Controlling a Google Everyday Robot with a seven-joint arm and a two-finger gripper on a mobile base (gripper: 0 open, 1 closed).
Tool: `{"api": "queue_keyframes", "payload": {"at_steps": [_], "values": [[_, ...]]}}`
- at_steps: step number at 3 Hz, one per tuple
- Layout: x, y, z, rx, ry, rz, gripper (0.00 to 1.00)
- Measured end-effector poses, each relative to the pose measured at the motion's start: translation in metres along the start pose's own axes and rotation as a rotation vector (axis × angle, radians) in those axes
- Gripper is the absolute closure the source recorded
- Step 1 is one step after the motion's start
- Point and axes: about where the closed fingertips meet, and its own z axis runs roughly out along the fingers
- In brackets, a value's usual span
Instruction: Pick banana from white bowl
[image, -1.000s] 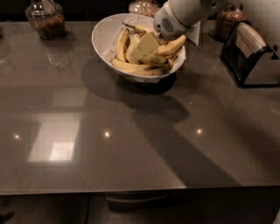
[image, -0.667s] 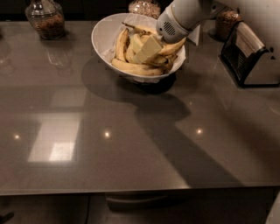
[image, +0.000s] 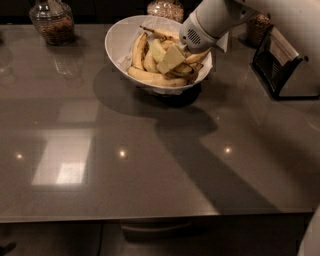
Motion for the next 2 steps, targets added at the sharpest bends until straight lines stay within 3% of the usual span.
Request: {"api": "queue_keyframes", "payload": {"at_steps": [1, 2], "values": [[-0.002, 0.0014, -0.0041, 0.0, 0.0, 0.0, 0.91], [-0.0018, 0.0028, -0.0055, 0.0, 0.0, 0.0, 1.0]]}}
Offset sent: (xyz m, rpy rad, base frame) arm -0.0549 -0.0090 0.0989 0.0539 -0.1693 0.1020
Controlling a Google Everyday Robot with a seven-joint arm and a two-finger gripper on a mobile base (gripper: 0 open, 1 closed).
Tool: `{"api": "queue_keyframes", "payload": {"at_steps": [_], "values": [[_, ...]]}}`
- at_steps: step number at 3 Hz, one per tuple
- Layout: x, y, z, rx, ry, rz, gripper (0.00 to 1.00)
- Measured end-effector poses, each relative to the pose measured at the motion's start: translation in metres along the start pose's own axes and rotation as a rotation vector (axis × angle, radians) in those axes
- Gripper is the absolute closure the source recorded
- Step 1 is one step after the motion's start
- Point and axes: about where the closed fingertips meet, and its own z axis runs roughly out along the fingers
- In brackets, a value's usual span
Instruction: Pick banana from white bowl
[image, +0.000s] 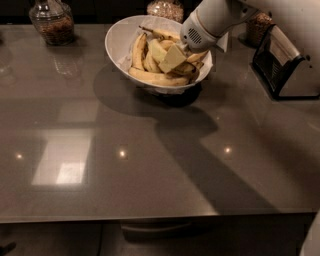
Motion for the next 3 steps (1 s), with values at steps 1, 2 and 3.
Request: {"api": "queue_keyframes", "payload": {"at_steps": [1, 2, 3], "values": [[0.002, 0.018, -0.043, 0.01, -0.065, -0.073, 1.0], [0.025, 0.046, -0.098, -0.017, -0.149, -0.159, 1.0], [0.047, 0.069, -0.139, -0.076, -0.2, -0.233, 1.0]]}}
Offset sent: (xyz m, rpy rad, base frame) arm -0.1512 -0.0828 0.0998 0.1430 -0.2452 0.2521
